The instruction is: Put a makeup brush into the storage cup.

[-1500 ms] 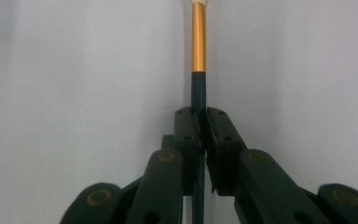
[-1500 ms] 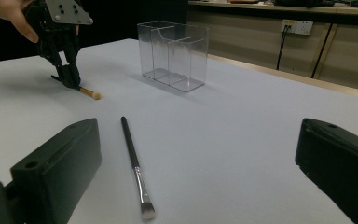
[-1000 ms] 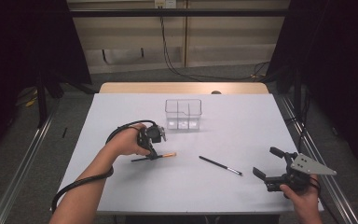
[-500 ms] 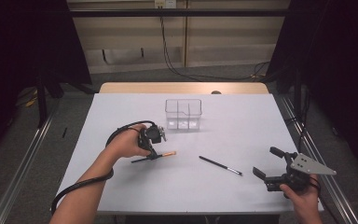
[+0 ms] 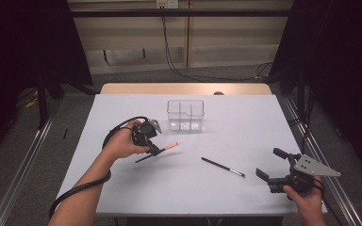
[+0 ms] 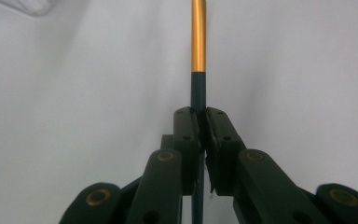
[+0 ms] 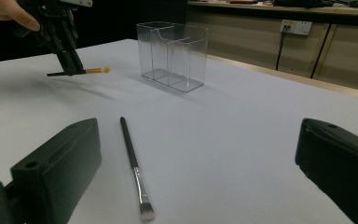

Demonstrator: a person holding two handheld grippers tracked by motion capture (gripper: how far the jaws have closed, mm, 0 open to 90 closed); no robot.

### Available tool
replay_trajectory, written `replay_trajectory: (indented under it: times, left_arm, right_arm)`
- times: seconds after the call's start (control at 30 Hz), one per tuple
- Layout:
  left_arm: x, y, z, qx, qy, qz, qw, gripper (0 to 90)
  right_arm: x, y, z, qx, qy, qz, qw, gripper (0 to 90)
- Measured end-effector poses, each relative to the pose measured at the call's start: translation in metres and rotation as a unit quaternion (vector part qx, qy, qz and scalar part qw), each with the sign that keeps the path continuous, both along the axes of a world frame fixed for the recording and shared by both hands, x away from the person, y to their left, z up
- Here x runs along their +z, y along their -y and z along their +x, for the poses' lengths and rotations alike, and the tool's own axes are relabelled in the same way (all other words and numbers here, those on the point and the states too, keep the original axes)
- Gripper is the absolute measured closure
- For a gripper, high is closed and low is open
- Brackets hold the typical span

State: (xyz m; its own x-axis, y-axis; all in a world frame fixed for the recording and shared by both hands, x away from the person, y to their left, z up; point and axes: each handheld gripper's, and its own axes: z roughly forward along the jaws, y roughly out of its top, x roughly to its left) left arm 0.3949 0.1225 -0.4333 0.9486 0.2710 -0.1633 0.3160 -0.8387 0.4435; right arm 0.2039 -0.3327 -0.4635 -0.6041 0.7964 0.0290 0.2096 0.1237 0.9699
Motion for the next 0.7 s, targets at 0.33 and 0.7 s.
replay_trajectory:
  times: [0.33,0.7]
  left_arm:
    - [0.005,-0.013,0.0,0.052,0.022,-0.109,0.9924,83.7]
    - [0.0,-0.02,-0.004,0.09,0.038,-0.185,0.978,83.7]
  right_arm:
    - [0.0,-0.001,0.0,0.001,0.0,-0.002,1.0,0.0]
    - [0.0,0.0,0.0,0.001,0.0,-0.002,1.0,0.0]
